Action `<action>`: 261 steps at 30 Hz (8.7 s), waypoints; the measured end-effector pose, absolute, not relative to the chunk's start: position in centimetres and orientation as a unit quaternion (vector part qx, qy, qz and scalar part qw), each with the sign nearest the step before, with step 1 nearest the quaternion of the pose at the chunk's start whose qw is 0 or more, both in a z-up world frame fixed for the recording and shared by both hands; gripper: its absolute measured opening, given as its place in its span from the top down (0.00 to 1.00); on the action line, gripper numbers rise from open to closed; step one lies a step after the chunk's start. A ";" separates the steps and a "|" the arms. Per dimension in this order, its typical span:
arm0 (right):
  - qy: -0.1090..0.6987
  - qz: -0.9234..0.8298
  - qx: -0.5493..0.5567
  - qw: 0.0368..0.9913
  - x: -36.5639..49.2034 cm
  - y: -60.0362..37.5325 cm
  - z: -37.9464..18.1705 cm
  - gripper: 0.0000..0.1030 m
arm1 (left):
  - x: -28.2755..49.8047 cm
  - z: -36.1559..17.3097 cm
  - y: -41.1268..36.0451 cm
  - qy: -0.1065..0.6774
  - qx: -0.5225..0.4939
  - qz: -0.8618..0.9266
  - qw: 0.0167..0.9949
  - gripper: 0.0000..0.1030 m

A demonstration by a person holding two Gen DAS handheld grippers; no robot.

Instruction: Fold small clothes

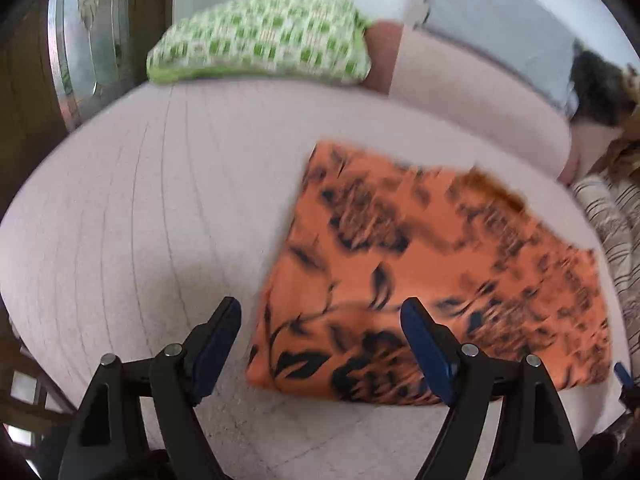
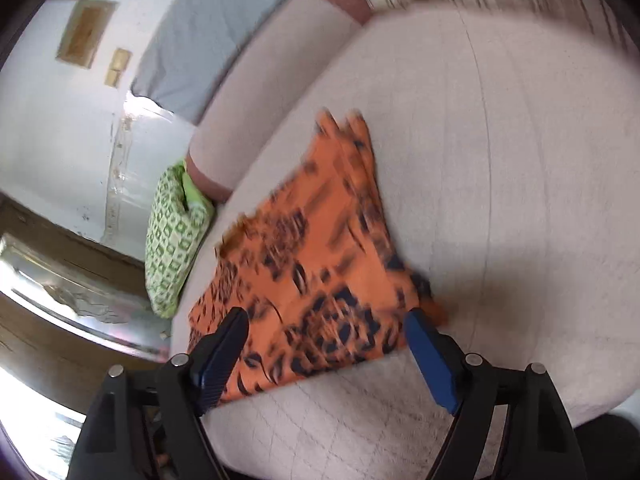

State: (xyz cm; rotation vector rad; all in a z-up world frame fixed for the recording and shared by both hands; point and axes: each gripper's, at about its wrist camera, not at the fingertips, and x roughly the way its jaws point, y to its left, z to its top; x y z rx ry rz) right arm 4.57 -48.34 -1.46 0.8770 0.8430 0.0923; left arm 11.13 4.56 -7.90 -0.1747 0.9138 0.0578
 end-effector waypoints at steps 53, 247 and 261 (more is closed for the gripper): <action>0.382 -0.002 0.592 0.709 6.1 -46.8 -9.7 0.18 | 12.6 -9.5 -7.2 0.474 0.017 -0.070 0.877 0.19; 0.463 0.207 0.294 0.810 10.8 -19.8 -4.7 0.21 | 11.4 -10.6 12.1 0.496 -0.352 -0.007 0.794 0.85; 0.456 0.169 0.367 0.793 11.6 -26.1 -5.0 0.18 | 12.9 0.4 5.4 0.398 -0.113 -0.032 0.910 0.38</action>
